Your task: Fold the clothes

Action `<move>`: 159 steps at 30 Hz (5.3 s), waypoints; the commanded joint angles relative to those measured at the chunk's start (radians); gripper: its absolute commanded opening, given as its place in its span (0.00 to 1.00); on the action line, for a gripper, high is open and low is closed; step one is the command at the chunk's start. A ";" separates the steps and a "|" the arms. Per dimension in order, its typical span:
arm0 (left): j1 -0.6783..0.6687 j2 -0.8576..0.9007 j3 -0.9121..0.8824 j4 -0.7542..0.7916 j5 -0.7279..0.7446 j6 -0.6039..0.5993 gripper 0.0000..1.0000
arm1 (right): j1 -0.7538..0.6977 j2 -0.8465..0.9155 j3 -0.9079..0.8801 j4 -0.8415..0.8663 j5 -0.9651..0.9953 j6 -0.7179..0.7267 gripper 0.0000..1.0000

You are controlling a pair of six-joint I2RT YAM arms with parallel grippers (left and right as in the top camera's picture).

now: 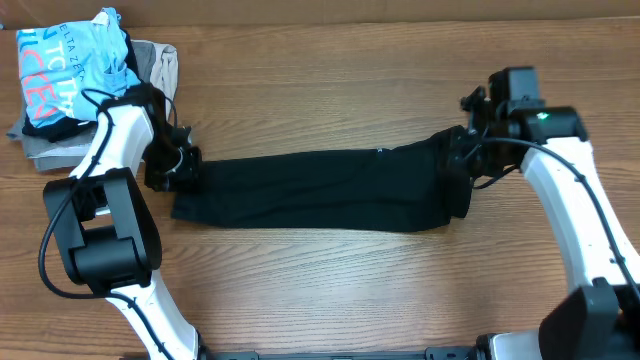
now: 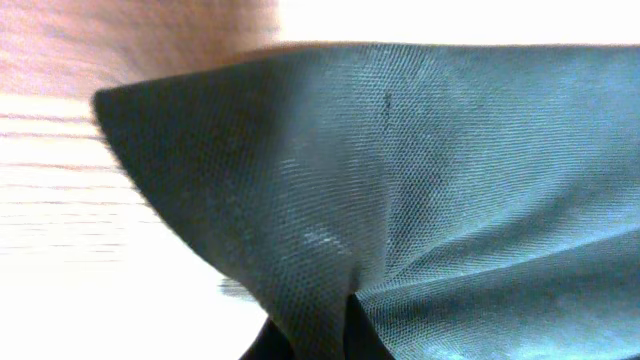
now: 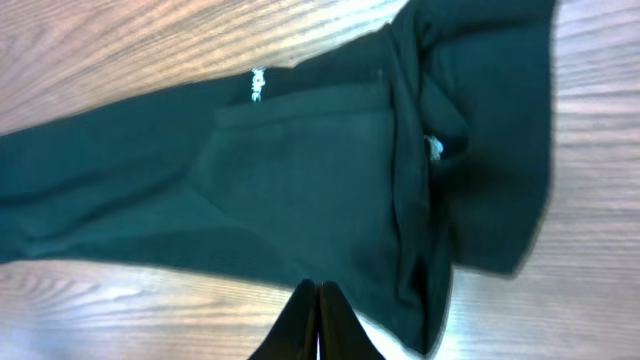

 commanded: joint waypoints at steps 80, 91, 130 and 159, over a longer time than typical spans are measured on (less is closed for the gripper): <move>-0.514 0.109 0.463 -0.329 0.032 -0.141 0.94 | -0.072 0.207 -0.187 0.290 -0.052 0.084 0.38; -0.555 0.109 0.298 -0.172 -0.014 -0.145 0.95 | -0.151 0.213 -0.200 0.354 0.006 -0.051 0.83; -0.552 0.109 0.291 -0.121 -0.018 -0.168 1.00 | -0.333 0.249 -0.117 0.243 -0.229 -0.094 0.04; -0.277 0.109 0.469 -0.159 -0.081 -0.152 1.00 | 0.223 0.104 0.274 0.005 -0.141 0.018 0.04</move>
